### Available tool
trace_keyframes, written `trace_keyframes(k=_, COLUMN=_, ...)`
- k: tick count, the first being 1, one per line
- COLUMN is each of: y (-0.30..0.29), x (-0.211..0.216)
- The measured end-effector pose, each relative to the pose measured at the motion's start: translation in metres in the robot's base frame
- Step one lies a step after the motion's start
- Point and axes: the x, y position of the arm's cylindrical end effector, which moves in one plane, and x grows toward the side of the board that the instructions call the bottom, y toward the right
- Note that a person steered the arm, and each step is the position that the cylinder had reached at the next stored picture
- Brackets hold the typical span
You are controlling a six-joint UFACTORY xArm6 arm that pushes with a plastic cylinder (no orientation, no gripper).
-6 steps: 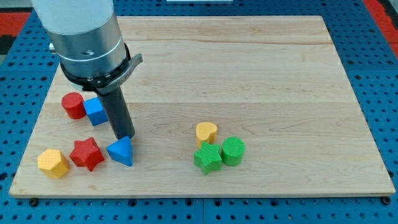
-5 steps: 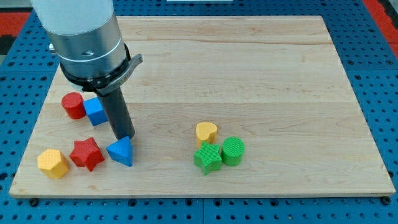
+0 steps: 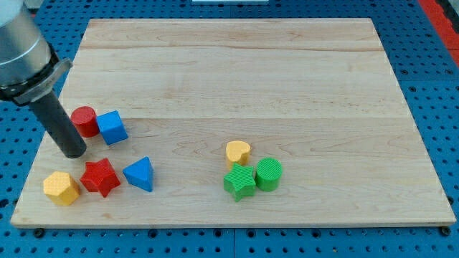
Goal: Slightly move down the red star
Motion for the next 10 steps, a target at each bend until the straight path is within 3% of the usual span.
trace_keyframes(k=1, y=0.025, x=0.0)
trace_keyframes(k=7, y=0.042, x=0.029)
trace_keyframes(k=10, y=0.034, x=0.002)
